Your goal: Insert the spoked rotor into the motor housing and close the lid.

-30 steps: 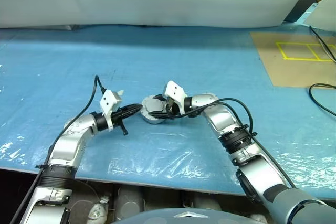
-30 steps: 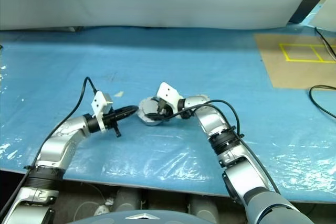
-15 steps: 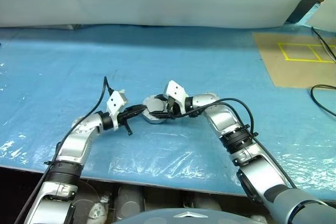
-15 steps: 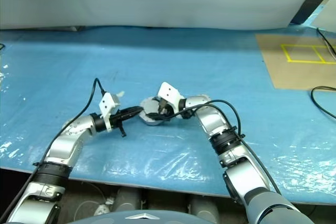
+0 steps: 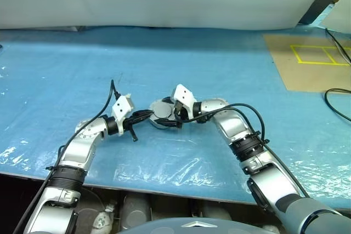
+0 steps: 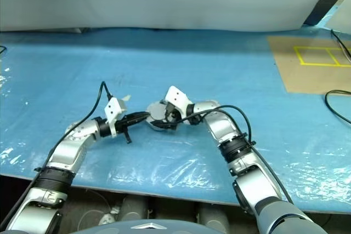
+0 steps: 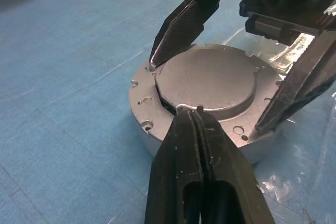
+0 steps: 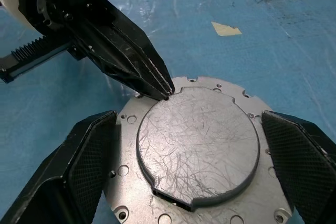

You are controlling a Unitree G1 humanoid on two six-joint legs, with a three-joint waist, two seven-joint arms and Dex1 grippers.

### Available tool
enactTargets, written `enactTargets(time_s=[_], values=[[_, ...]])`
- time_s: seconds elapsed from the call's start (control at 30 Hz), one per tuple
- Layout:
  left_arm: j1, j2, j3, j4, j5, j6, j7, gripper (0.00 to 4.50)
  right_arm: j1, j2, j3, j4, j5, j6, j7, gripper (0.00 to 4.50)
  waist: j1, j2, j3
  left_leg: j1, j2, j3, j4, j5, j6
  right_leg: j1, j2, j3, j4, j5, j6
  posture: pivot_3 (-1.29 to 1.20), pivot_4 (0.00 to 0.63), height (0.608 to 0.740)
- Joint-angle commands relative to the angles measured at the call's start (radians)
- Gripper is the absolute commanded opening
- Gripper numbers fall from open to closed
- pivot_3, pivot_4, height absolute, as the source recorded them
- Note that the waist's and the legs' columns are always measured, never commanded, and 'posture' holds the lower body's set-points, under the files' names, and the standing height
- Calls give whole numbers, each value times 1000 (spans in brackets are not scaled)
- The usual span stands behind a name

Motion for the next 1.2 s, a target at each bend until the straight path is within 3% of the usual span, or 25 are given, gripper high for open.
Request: enactTargets(time_s=[0.03,0.17,0.4,0.67,1.2], values=[[-3,-5,-23,27,21,-2,-5,0,14,-22,-41,-52,51,19,26,4450,1,0,0,0,0,0,0,0,0,0,0,0,0,0,0,0,150,740],[-11,-7,-22,38,23,-11,-5,0,6,-48,-74,-109,87,19,35,4450,1,0,0,-4,0,0,0,1,-1,-3,0,0,-1,0,0,0,150,740],[-18,-5,-22,50,24,-19,-10,0,-25,-35,-235,-162,262,195,-7,4450,-1,0,0,-11,0,0,0,2,-2,-11,1,0,0,0,0,0,150,740],[-7,-7,-25,38,27,-20,-7,0,12,-100,-330,25,418,611,-1,4450,3,0,0,-11,0,1,0,2,-3,-10,1,0,0,0,0,0,150,740],[-24,-6,-22,61,35,-35,-7,0,41,11,-330,-35,494,716,-69,4450,5,1,1,-12,0,1,0,2,-3,-12,1,-1,1,0,0,0,150,740]])
